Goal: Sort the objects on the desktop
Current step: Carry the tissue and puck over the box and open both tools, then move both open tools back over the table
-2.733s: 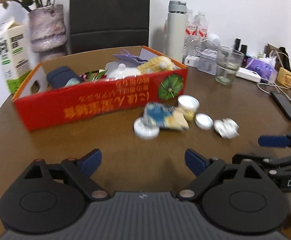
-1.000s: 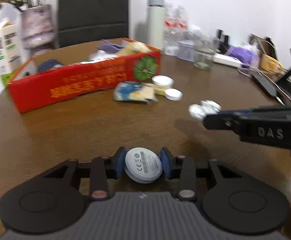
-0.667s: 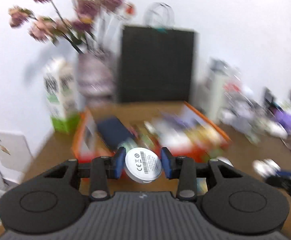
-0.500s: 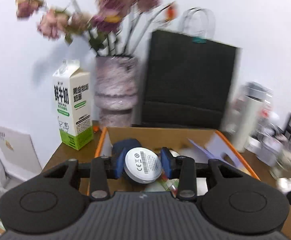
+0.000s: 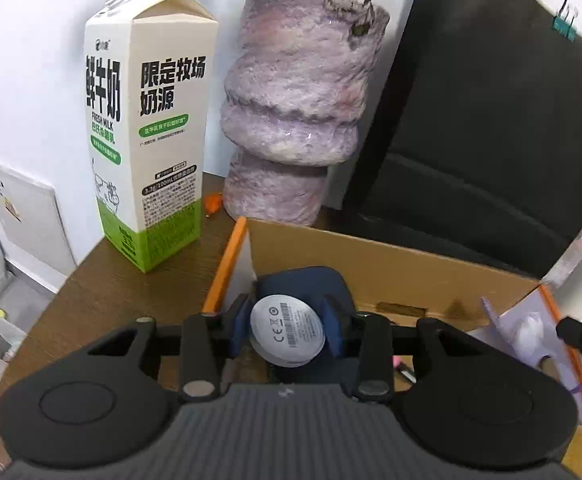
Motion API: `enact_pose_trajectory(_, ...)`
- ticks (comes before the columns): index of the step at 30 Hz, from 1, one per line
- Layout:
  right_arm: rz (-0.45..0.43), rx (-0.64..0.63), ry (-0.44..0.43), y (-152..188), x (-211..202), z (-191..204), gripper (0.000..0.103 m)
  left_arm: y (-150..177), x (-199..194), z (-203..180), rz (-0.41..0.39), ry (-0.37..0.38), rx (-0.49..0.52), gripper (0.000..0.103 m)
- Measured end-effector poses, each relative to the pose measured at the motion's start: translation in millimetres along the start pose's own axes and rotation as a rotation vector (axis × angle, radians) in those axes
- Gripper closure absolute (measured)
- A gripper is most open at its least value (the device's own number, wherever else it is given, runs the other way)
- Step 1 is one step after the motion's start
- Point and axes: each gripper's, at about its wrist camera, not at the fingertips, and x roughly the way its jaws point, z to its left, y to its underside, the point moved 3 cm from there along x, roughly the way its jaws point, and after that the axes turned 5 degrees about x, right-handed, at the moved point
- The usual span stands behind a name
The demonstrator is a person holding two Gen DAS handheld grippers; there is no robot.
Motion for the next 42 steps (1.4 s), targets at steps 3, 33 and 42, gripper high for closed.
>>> enact_pose_trajectory(3, 0.031, 0.034, 0.057, 2.0, 19.0, -5.9, 0.035, 1.9, 7.0, -1.8, 0.021, 0.009, 0.034, 0.055)
enact_pose_trajectory(33, 0.030, -0.345, 0.119, 161.4, -200.4, 0.4, 0.016, 192.0, -197.5, -33.4, -0.015, -0.026, 0.203, 0.001)
enact_pose_trajectory(42, 0.047, -0.336, 0.091, 238.3, -254.6, -6.7, 0.016, 290.1, -256.4, -55.9, 0.025, 0.031, 0.323, 0.000)
